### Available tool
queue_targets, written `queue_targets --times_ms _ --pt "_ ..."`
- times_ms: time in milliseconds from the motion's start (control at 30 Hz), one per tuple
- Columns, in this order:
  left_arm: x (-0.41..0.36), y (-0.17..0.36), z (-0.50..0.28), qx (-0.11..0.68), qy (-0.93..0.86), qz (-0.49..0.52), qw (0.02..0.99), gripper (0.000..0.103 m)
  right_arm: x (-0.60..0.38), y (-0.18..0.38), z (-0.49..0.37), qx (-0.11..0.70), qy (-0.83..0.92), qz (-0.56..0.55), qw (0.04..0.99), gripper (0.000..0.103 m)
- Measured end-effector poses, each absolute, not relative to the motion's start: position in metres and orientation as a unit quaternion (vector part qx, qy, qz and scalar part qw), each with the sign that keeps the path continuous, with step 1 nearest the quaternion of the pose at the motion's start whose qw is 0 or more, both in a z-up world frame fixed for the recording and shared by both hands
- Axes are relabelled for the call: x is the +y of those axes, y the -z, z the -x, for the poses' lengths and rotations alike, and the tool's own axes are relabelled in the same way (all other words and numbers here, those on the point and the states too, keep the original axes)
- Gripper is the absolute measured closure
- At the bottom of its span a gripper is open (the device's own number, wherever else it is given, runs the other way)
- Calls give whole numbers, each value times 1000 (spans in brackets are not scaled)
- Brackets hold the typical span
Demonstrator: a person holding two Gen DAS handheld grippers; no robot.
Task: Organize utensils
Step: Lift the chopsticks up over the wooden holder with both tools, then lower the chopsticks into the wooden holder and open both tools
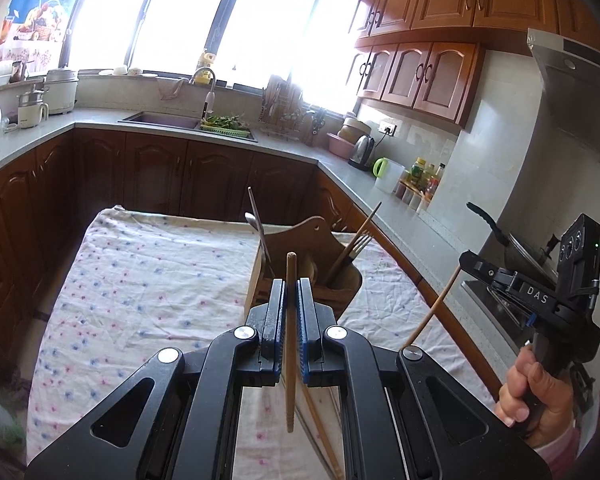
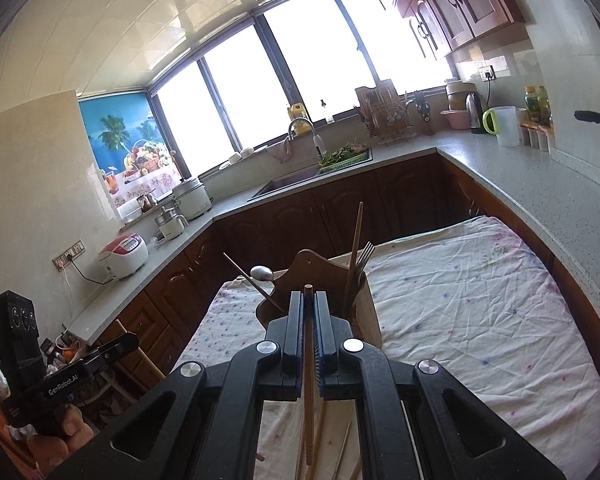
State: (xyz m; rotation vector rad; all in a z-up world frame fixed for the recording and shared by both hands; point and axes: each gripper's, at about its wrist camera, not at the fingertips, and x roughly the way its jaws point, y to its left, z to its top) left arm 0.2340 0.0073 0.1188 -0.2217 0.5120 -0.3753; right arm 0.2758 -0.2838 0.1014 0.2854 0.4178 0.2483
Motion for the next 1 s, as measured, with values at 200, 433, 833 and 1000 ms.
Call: queue_targets --times_ms 200,433,833,1000 --pt "5 -151 -256 207 182 108 955 98 -290 -136 -295 161 -115 -143 970 99" --pt "3 -188 -295 149 175 115 966 98 -299 -175 -331 110 -93 -145 979 99" --pt "-1 -156 -348 128 126 140 974 98 -299 -138 -375 118 -60 -125 983 99" --pt "11 -149 -354 123 112 159 973 98 -298 -113 -383 133 -61 -130 981 99"
